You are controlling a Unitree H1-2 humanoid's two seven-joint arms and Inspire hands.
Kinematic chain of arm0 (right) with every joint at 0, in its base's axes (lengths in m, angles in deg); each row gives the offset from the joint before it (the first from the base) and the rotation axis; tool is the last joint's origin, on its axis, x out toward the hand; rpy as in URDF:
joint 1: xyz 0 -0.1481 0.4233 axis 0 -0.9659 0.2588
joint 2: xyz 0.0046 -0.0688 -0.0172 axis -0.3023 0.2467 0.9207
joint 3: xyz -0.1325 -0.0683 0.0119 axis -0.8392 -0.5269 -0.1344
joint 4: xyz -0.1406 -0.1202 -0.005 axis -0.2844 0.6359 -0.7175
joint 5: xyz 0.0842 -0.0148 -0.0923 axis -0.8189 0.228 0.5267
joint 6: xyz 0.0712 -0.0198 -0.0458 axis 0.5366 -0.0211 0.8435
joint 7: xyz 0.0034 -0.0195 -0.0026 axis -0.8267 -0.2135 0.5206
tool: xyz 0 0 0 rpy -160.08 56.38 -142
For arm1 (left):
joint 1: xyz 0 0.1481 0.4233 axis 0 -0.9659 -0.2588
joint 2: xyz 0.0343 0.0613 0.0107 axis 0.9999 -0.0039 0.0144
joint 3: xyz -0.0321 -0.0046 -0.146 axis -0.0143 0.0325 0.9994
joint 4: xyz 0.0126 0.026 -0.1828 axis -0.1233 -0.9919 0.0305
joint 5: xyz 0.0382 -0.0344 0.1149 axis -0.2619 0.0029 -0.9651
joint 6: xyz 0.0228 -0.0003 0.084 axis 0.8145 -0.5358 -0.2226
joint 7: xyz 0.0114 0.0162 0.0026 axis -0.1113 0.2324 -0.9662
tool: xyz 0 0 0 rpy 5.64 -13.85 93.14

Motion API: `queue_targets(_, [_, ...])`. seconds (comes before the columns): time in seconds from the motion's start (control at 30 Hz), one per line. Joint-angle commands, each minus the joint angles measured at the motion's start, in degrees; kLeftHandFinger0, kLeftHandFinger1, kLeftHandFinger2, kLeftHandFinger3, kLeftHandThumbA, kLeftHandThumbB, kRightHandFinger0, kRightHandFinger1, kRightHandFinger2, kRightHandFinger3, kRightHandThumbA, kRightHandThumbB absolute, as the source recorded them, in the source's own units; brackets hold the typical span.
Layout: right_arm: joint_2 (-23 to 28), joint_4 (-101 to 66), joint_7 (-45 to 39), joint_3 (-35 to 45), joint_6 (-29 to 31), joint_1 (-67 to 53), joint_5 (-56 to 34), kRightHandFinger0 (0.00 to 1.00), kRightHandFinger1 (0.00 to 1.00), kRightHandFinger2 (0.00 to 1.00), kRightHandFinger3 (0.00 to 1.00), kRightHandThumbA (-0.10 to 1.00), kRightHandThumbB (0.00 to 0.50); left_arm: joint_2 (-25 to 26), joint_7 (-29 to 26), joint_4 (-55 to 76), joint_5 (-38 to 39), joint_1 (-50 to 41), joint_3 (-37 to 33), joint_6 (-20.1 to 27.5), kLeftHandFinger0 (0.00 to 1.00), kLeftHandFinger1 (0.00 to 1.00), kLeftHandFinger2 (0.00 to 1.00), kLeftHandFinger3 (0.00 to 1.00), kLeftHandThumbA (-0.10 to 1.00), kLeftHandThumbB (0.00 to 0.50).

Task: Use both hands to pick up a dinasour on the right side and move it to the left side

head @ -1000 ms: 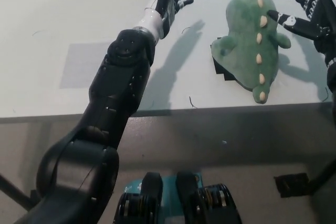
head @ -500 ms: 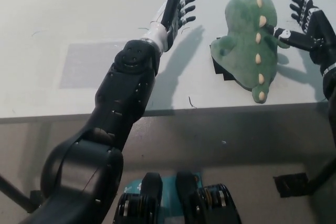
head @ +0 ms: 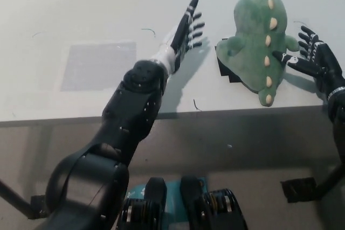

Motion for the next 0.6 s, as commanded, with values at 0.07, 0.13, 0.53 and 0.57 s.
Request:
queue_targets(0.07, [-0.3, 0.8, 2.0, 1.2, 3.0, 2.6, -0.7, 1.0, 1.0, 1.0, 1.0, 1.0, 0.193, -0.6, 0.0, -1.5, -1.6, 0.4, -1.1, 3.1, 0.94, 1.0, 1.0, 1.0, 1.0, 0.433])
queue_targets(0.13, [-0.6, 1.0, 1.7, 1.6, 3.0, 2.8, -1.2, 1.0, 1.0, 1.0, 1.0, 1.0, 0.19, -0.5, 0.3, -2.0, -2.1, -0.1, -1.7, 3.5, 1.0, 1.0, 1.0, 1.0, 1.0, 0.425])
queue_targets(0.53, [-0.8, 1.9, 1.6, 1.8, 3.6, 4.7, -0.9, 1.0, 1.0, 1.0, 1.0, 1.0, 0.193, -1.1, 0.6, -3.8, -1.7, -0.7, -1.0, 3.0, 1.0, 1.0, 1.0, 1.0, 1.0, 0.418])
queue_targets(0.57, [-0.8, 2.0, 1.5, 1.9, 3.6, 4.8, -1.0, 1.0, 1.0, 1.0, 1.0, 1.0, 0.177, -1.2, 0.5, -4.0, -1.7, -0.6, -1.0, 2.8, 1.0, 1.0, 1.0, 1.0, 1.0, 0.409])
